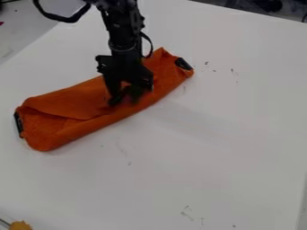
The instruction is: Fold the cloth from top left to right
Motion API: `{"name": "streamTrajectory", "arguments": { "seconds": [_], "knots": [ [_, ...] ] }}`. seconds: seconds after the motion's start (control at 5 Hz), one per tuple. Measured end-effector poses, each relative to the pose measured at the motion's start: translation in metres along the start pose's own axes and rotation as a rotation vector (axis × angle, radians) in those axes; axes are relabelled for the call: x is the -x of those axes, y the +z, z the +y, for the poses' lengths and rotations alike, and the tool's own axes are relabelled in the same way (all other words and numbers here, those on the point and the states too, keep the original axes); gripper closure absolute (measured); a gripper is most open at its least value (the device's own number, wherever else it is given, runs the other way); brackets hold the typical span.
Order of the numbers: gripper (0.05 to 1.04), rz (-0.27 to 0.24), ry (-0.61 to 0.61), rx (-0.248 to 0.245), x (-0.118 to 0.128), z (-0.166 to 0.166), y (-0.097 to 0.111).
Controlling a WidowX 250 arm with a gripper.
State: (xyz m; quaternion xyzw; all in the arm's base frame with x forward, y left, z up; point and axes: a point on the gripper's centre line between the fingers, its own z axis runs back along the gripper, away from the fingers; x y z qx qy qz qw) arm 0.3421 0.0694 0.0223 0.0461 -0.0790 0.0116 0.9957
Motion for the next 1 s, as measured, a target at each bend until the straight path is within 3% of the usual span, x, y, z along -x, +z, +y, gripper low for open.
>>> {"name": "streamTrajectory", "arguments": {
  "seconds": [0.2,0.4,0.6,0.8,1.0],
  "knots": [
    [0.072,0.04,0.027,0.047,0.005,-0.015,0.001],
    [0.074,0.071,0.036,0.056,0.008,-0.039,0.008],
    [0.08,0.072,0.067,0.012,0.01,-0.05,0.031],
    [0.082,0.017,0.048,-0.048,0.004,-0.046,0.041],
    [0.082,-0.02,0.023,-0.063,0.003,-0.044,0.038]
  ]
}}
